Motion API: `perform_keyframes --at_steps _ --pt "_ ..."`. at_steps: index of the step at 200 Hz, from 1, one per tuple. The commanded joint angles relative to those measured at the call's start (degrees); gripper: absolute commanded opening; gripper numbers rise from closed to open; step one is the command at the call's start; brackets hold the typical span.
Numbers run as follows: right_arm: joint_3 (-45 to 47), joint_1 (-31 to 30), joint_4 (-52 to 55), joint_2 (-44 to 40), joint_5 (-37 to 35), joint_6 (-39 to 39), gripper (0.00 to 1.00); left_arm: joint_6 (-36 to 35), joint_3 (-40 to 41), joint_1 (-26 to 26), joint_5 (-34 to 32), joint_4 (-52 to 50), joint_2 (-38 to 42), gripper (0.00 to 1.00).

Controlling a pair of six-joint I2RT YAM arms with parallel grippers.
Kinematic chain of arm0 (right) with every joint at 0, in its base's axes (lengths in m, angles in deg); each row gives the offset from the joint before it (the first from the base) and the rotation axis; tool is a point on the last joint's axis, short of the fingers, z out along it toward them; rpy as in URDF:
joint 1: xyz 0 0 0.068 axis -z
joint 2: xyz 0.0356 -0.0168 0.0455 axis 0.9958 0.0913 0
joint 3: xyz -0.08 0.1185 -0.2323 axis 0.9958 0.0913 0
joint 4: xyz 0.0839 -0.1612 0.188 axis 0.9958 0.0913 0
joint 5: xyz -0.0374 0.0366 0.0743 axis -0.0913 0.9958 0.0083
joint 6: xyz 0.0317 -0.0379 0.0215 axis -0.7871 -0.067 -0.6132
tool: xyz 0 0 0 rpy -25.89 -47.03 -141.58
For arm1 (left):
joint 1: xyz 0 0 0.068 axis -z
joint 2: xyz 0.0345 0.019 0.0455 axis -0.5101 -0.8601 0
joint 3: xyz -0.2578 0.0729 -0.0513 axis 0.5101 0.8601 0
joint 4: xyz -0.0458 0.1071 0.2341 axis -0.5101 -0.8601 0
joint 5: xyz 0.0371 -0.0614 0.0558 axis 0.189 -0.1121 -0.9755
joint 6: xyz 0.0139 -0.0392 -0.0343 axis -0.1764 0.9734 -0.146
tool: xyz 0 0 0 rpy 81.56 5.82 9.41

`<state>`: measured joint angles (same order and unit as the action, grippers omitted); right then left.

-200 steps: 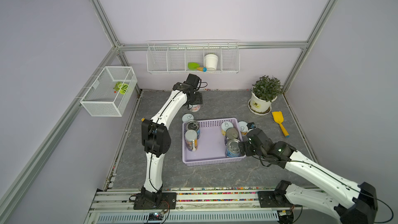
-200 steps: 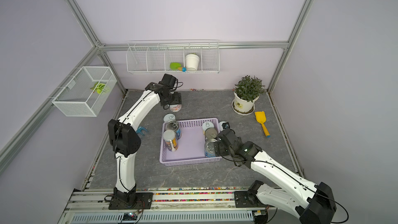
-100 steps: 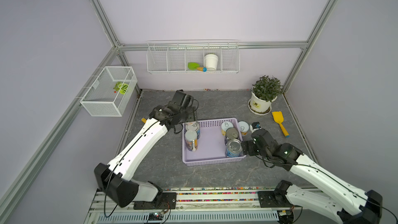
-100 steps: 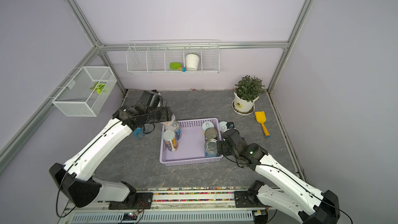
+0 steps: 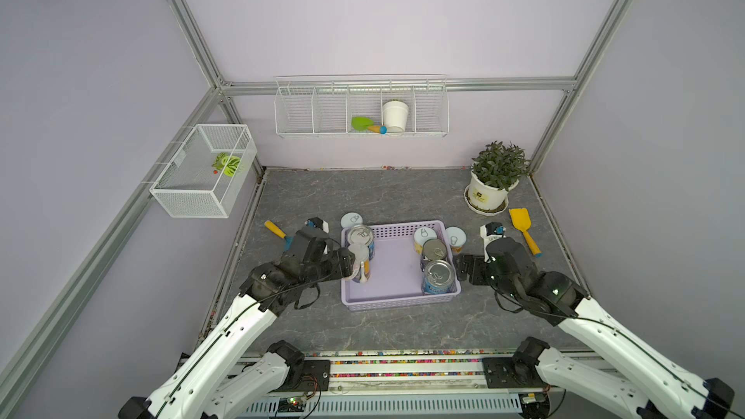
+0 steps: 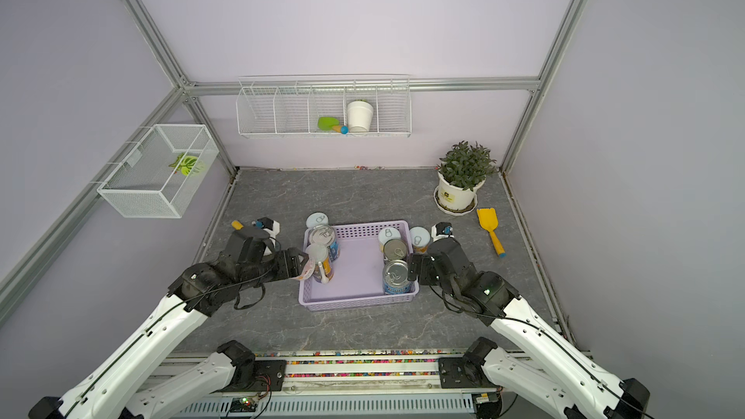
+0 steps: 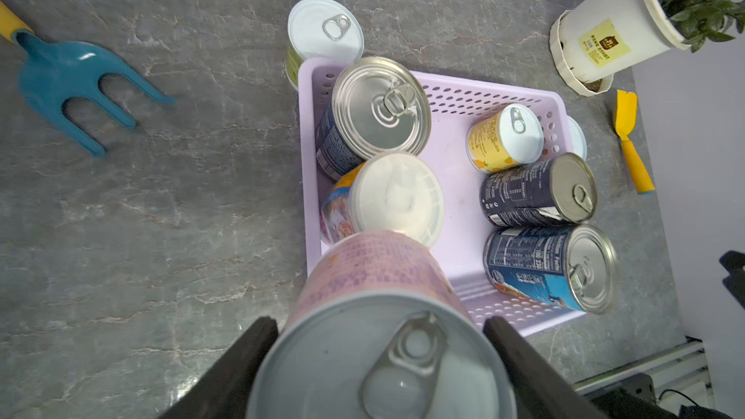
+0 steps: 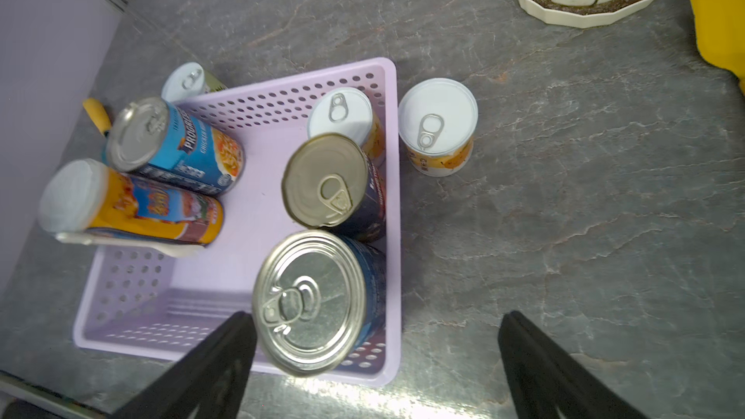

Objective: Put the canned food in the basket
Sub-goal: Place the canned food in the basket.

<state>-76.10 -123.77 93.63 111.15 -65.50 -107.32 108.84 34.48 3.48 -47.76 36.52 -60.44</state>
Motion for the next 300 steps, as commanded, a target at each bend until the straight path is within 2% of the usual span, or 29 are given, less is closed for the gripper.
perform_keyframes --at_steps 1,30,53,92,123,212,265,300 --pt "-6.8 1.8 -0.6 4.4 2.8 -4.3 0.98 0.7 1.7 0.2 5.1 4.5 2.6 0.52" --pt "-14.1 6.1 0.3 11.6 5.8 -6.1 0.97 1.2 5.2 0.2 11.3 9.8 0.6 0.52" --pt "-14.1 10.3 -2.2 13.5 9.9 -7.3 0.97 1.7 6.4 0.2 10.0 11.5 -0.8 0.52" --pt "-10.7 13.2 -4.8 12.5 5.3 -4.9 0.97 1.7 7.4 0.2 10.3 14.3 -4.1 0.52" --pt "-11.0 13.6 -4.4 13.8 5.1 -3.7 0.97 1.5 8.1 0.2 10.1 15.8 -7.9 0.52" --pt "-10.0 13.7 -5.4 15.4 4.8 -3.4 0.97 3.9 7.7 1.1 -0.2 10.9 -8.1 0.52" --pt "-10.3 13.7 -5.2 17.0 4.1 -2.9 0.97 6.2 3.3 10.5 -8.5 7.9 -16.6 0.49" --pt "-9.9 13.7 -5.6 17.4 3.0 -2.2 0.97 7.5 4.1 11.6 -10.1 7.7 -18.3 0.50"
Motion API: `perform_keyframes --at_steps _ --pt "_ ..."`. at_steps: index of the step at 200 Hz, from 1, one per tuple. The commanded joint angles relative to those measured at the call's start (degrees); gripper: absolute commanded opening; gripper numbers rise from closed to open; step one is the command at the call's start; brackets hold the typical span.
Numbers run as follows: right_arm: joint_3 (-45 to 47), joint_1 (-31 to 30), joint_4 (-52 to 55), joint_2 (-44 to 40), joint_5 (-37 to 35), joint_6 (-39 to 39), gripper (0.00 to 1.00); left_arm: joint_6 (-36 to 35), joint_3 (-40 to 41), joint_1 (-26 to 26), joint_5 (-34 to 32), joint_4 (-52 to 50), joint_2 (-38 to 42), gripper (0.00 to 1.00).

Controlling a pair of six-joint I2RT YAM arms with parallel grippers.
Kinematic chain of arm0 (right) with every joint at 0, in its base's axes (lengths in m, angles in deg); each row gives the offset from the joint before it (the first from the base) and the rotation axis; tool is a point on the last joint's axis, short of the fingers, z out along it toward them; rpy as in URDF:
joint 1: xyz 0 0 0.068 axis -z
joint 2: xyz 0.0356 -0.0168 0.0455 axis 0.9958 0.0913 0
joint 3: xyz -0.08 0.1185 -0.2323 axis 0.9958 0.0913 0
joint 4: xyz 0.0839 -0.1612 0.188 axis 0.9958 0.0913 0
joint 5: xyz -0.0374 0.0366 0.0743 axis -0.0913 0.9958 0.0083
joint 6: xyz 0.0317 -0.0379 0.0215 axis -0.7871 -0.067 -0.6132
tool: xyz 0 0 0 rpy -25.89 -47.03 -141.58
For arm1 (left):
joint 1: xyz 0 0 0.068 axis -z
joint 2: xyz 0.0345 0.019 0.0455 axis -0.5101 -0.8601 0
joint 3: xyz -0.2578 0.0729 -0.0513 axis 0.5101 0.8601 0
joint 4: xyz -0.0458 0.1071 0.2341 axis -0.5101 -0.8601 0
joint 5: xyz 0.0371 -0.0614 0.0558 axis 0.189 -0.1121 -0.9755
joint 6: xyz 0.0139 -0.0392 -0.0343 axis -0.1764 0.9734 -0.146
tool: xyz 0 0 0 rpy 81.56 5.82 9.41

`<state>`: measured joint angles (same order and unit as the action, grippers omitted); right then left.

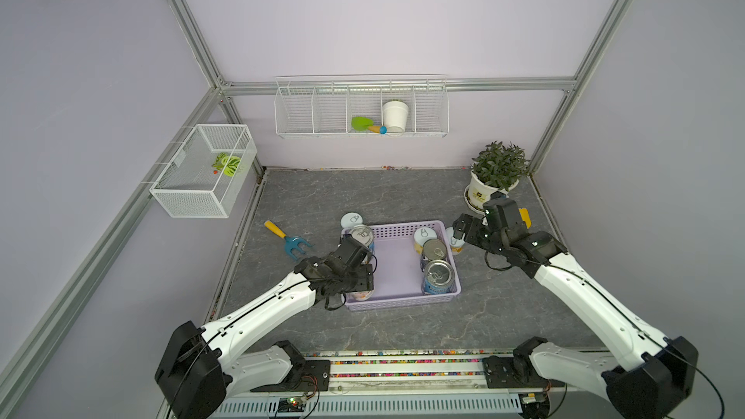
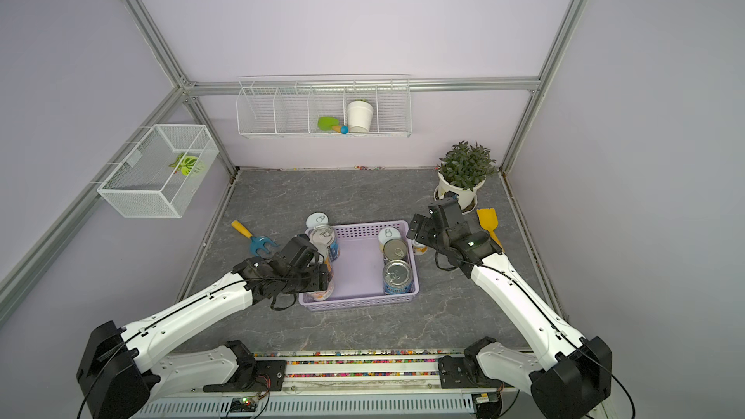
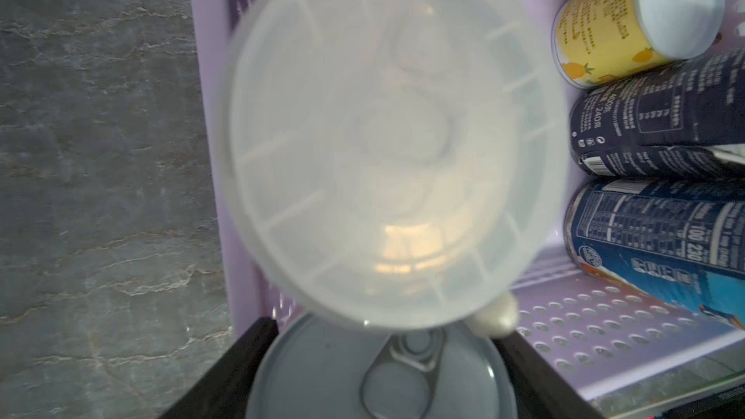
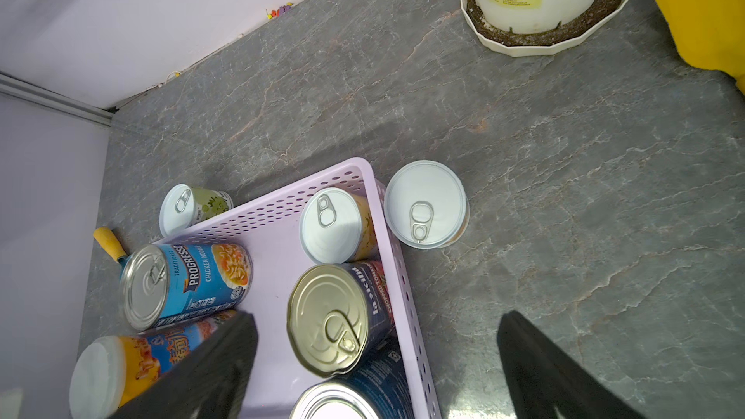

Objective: Put the canned food in the basket
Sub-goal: Place the canned food in the basket.

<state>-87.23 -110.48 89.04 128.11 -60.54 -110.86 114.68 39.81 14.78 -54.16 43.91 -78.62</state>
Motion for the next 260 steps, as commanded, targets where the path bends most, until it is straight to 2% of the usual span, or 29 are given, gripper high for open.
perform_keyframes --at_steps 1,60,96,131,164,227,260 --pt "1.1 0.4 -1.0 0.5 -2.0 1.4 0.97 1.7 -1.2 0.3 -3.7 0.4 -0.2 0.50" --pt "-0.6 0.4 0.1 5.3 -2.9 2.0 0.97 3.0 0.0 1.2 -5.9 1.0 -2.9 0.55" --pt "-0.6 0.4 0.2 5.4 -2.9 2.0 0.97 5.4 -2.3 4.3 -10.4 -0.8 -7.5 0.55" --pt "-0.5 0.4 0.1 5.1 -2.8 2.1 0.97 7.3 -4.0 6.9 -11.7 -1.5 -11.8 0.55" --pt "-0.3 0.3 -0.1 5.3 -2.7 2.4 0.97 9.3 -2.8 7.4 -13.6 -3.0 -12.4 0.57" --pt "-1.4 1.1 0.1 10.1 -5.4 3.5 0.97 8.1 -0.4 7.4 -11.0 0.2 -14.2 0.69" --pt "-2.2 3.5 -0.2 14.3 -1.7 2.9 0.97 8.3 0.6 7.5 -10.7 1.4 -15.3 0.75"
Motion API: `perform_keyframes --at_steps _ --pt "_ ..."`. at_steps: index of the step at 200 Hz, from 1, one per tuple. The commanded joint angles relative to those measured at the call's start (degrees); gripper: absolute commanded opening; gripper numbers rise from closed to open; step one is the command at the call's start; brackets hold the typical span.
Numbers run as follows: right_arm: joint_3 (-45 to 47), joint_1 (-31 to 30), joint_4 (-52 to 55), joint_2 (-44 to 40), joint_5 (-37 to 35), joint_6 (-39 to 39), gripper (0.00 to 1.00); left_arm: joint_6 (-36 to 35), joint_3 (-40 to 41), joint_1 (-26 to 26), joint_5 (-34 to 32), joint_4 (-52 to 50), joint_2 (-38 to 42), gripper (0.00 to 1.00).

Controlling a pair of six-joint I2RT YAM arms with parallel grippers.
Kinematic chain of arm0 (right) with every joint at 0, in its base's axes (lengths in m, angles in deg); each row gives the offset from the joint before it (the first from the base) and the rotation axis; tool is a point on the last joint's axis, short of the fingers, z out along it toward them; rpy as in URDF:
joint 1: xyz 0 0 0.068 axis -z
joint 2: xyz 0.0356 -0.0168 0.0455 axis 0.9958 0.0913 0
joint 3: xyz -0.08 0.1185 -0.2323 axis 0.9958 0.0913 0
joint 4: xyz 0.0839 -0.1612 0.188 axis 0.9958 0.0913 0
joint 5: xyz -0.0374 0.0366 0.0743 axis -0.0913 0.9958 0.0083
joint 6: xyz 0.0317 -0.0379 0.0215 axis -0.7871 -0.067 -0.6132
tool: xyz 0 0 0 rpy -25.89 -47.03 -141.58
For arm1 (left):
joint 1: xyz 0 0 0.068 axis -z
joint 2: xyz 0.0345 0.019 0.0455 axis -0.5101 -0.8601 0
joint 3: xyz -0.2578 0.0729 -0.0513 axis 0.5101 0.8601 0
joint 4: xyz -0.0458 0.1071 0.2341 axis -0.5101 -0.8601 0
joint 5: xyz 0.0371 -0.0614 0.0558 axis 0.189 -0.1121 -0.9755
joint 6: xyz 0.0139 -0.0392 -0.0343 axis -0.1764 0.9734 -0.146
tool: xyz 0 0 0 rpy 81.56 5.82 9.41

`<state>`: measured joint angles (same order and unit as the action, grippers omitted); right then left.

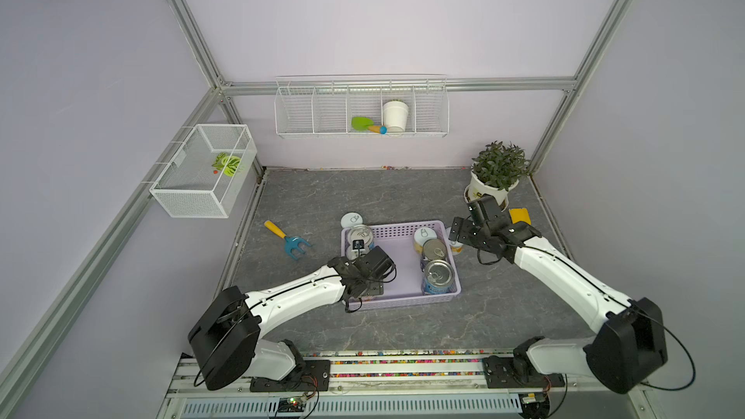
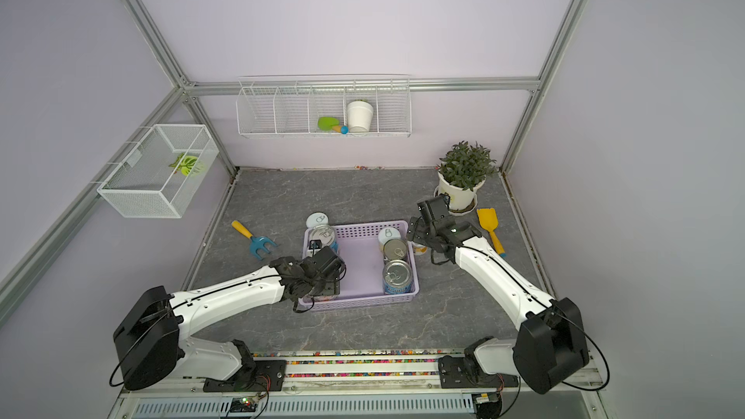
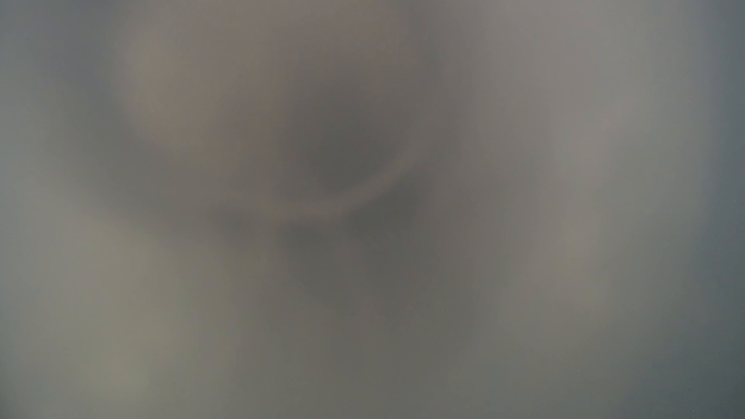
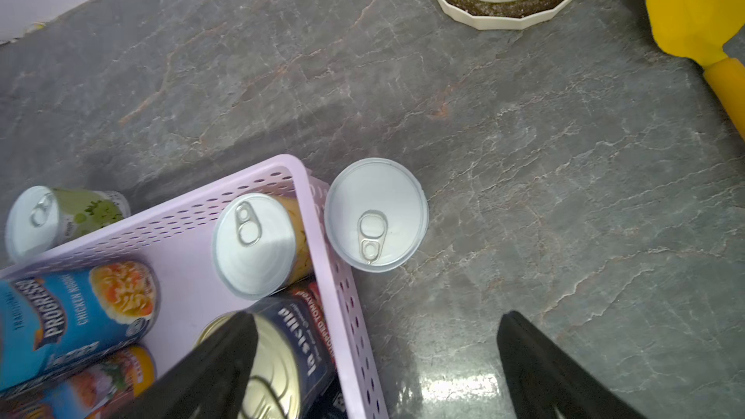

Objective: Put the canned food in the basket
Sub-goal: Place the canned food in the basket.

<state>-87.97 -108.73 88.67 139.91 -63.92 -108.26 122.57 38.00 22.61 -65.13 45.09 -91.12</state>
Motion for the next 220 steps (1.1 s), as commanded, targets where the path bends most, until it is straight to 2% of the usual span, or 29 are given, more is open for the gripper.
perform_keyframes --at_steps 1,44,61,89,149,162,220 --pt "-1.4 1.8 0.1 2.6 1.8 0.3 0.97 0.4 2.5 -0.4 0.2 0.2 -2.9 0.75" --pt "-2.0 2.2 -0.2 4.7 1.0 0.7 0.98 0.0 2.8 -0.4 0.9 1.9 -5.4 0.81" --pt "-2.3 2.3 -0.3 5.5 1.2 0.9 0.98 0.0 2.9 -0.4 1.7 2.5 -6.0 0.89" --pt "-2.7 2.5 -0.5 6.6 1.6 1.2 0.98 -0.2 2.9 -0.4 2.1 2.3 -4.8 0.93" --pt "-4.6 3.0 -1.1 9.0 2.4 2.0 0.98 -0.7 1.2 -0.4 1.6 -2.2 3.0 0.96" --pt "-5.7 3.0 -0.7 10.6 3.1 2.2 0.98 -1.3 0.7 -0.3 1.8 -3.1 5.8 1.00" --pt "-10.6 3.2 2.8 18.7 6.7 3.0 0.98 -3.1 0.9 -0.4 1.1 -4.8 19.8 1.00"
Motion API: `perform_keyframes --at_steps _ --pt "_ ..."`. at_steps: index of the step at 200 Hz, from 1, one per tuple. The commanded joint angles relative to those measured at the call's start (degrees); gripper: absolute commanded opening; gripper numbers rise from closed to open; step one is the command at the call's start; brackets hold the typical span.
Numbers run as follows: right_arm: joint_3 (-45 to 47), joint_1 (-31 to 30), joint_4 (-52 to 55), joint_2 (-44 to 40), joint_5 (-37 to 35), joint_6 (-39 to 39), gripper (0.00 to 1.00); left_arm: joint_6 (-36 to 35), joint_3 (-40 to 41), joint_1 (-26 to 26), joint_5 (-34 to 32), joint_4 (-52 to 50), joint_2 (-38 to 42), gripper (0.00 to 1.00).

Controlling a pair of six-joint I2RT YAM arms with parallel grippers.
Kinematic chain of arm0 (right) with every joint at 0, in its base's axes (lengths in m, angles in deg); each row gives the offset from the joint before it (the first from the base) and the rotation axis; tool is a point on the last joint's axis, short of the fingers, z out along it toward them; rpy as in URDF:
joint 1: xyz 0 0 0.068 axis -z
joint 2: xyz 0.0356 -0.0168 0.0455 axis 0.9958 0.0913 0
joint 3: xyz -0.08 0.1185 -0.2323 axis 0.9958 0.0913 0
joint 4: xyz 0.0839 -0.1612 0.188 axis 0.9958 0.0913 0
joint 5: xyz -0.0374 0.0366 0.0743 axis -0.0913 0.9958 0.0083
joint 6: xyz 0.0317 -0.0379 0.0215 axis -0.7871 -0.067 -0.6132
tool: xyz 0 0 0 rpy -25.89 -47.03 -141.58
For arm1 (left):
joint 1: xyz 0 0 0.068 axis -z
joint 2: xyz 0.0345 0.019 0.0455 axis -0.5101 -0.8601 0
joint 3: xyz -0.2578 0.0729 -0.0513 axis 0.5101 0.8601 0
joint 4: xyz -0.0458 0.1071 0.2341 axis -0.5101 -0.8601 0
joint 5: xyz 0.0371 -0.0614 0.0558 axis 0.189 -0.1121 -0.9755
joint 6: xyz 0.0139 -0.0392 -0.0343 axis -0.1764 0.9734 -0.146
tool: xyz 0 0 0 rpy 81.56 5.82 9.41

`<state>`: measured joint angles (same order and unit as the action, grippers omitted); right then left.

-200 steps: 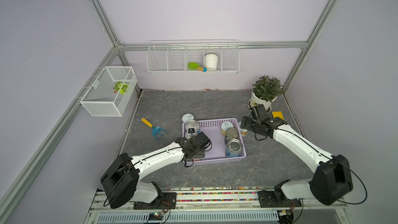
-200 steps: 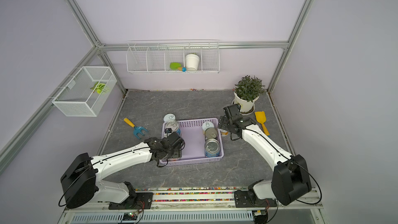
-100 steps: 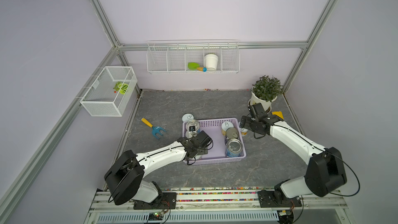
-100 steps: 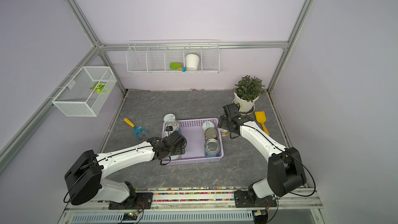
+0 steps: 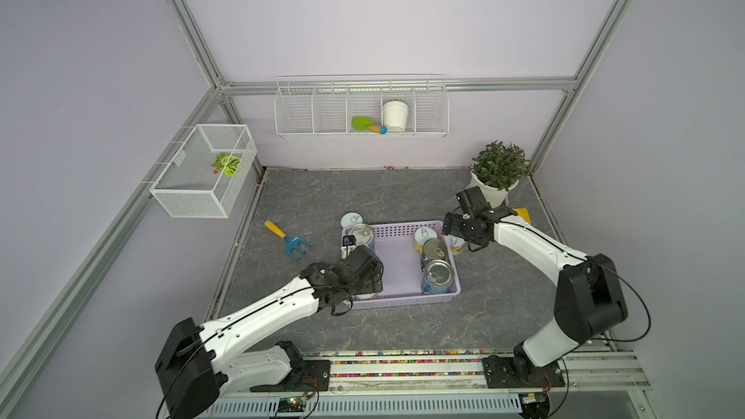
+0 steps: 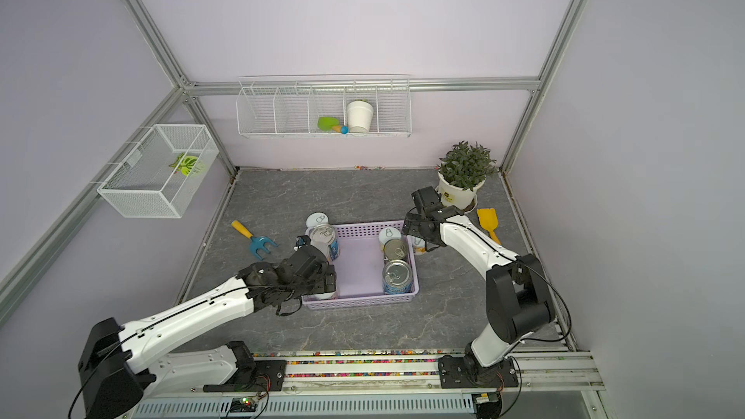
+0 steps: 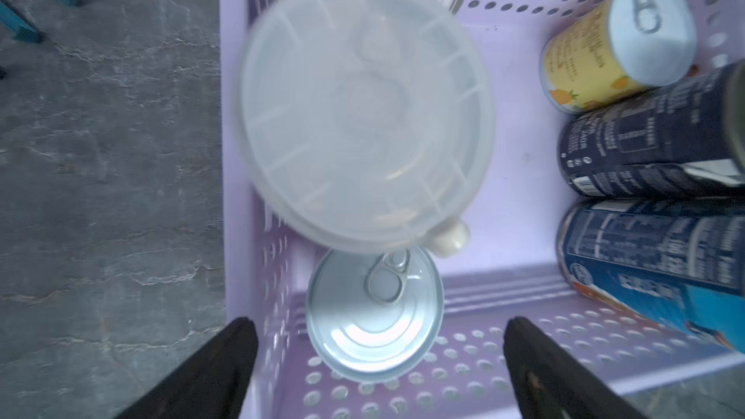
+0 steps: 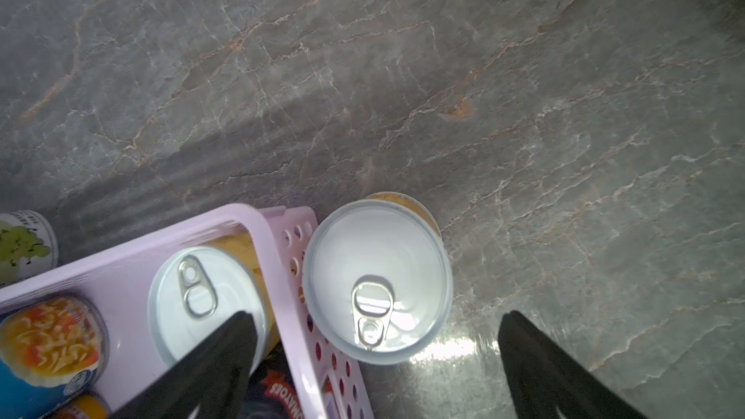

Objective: Put the canned food in the basket
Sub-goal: Place the canned food in the basket, then adjust the basket at the center of the board.

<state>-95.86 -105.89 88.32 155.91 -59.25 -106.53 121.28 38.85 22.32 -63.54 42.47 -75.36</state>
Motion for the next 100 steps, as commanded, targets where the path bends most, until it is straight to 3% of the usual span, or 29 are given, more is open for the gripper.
perform_keyframes --at_steps 1,51,100 --pt "-2.8 0.4 3.2 2.9 2.0 1.3 0.98 -1.8 0.1 -0.1 -0.6 -2.1 4.2 1.00" --pt "-4.9 0.5 4.9 6.1 0.8 1.7 0.98 -0.8 3.8 -0.3 -3.0 -0.7 6.7 1.00" --pt "-1.3 0.8 1.4 -2.2 -0.7 2.5 0.98 0.5 7.0 -3.7 -2.6 2.1 1.2 0.99"
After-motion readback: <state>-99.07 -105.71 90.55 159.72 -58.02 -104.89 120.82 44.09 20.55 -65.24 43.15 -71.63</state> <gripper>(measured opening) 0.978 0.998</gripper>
